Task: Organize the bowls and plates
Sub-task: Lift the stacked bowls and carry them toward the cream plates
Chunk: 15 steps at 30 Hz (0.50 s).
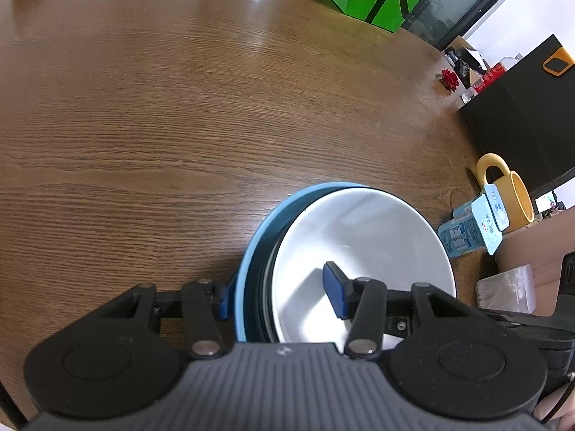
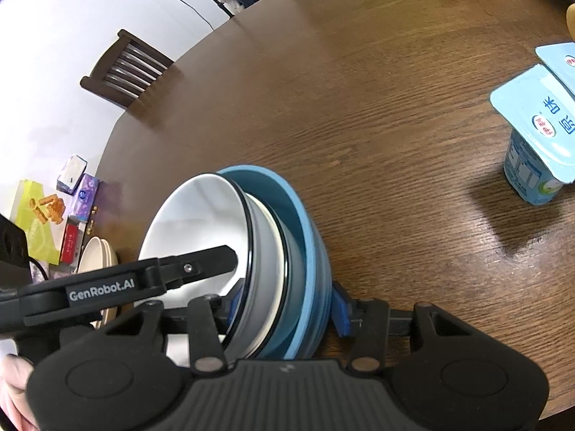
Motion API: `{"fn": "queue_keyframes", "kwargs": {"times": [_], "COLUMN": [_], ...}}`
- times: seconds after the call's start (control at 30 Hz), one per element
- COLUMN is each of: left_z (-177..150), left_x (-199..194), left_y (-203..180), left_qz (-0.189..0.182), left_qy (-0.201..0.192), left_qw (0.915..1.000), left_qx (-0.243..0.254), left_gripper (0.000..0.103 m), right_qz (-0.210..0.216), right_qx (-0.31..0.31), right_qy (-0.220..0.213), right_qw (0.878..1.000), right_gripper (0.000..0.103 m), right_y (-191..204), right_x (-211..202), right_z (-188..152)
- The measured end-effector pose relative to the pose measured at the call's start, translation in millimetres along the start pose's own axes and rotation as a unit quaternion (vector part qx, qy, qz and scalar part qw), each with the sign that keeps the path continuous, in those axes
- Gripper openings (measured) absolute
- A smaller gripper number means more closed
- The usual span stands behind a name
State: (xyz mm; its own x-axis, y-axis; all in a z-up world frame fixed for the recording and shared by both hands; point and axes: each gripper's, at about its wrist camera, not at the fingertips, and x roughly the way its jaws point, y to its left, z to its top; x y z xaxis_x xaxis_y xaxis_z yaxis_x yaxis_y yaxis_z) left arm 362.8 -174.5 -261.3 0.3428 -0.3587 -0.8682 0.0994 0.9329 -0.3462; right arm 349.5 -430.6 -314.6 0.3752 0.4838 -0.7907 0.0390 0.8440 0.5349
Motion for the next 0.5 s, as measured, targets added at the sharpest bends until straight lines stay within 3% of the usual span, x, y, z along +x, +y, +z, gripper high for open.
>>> {"fn": "queue_keyframes", "kwargs": {"times": [0.5], "left_z": [5], "left_x": [-11], "left_y": [8], "left_qz": [0.002], "left_qy": [-0.012], "left_qw": [0.9999], "left_qx": [-0.005], "left_gripper": [0.048], "right_qz": [0.005], "right_qx": [-0.015], "right_qy": [-0.002], "right_qw": [1.000], "right_gripper": [0.046], "right_y": [4], "right_x": [-3], "right_z": [5]}}
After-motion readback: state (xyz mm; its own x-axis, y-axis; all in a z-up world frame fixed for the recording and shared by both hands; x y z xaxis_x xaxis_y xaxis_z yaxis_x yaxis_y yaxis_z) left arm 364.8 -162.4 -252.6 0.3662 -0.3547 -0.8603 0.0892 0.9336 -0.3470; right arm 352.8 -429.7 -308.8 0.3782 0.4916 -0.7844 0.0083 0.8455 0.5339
